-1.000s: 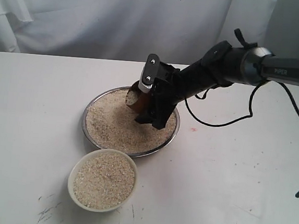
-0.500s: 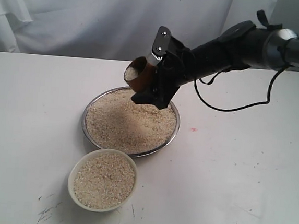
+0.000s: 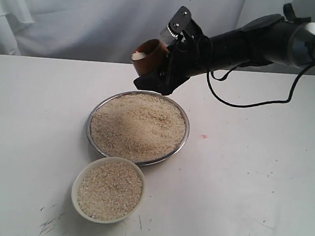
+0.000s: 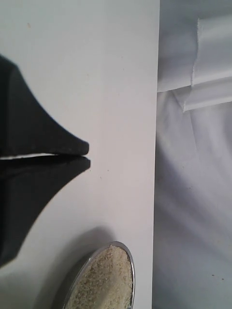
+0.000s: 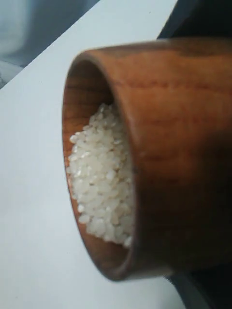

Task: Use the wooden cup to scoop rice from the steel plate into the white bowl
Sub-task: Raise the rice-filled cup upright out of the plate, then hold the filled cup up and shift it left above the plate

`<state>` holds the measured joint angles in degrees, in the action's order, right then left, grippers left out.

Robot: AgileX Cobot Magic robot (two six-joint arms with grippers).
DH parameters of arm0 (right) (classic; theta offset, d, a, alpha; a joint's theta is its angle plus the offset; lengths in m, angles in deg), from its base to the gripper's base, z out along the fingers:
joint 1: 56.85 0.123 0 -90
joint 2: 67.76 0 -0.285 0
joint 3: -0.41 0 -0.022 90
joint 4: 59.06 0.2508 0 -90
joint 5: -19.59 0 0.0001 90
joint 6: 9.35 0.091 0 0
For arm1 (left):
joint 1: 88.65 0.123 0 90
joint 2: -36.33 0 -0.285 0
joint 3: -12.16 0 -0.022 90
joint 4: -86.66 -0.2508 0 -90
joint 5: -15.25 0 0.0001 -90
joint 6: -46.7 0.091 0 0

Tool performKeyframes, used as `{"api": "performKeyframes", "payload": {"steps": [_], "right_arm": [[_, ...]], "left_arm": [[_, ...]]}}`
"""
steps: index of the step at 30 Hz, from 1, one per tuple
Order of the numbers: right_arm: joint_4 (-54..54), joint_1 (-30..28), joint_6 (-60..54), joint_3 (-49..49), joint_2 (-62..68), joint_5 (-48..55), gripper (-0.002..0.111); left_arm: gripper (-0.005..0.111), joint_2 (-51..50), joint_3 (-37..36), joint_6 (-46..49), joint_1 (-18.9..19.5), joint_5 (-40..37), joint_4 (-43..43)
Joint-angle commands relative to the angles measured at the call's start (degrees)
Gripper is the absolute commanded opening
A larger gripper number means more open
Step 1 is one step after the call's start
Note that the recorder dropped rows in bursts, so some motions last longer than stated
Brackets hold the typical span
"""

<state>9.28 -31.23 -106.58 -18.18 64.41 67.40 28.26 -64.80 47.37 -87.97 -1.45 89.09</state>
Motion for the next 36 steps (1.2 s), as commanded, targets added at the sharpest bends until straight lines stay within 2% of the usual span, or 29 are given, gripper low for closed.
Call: {"api": "performKeyframes", "payload": {"steps": [1,12,27,36], "right_arm": [[1.7,0.4,0.0,0.0,-0.9,0.5,0.000],[2.4,1.9,1.5,0.0,-0.6,-1.8,0.000],[-2.2,3.7,14.0,0.0,-0.6,-12.2,0.000],[0.1,4.7,13.1,0.2,-1.1,-14.1,0.000]], "left_arm": [[0.000,0.3,-0.3,-0.2,-0.1,0.4,0.0],[0.000,0.3,-0.3,-0.2,-0.1,0.4,0.0],[0.000,0.3,-0.3,-0.2,-0.1,0.4,0.0],[0.000,0.3,-0.3,-0.2,-0.1,0.4,0.0]]}}
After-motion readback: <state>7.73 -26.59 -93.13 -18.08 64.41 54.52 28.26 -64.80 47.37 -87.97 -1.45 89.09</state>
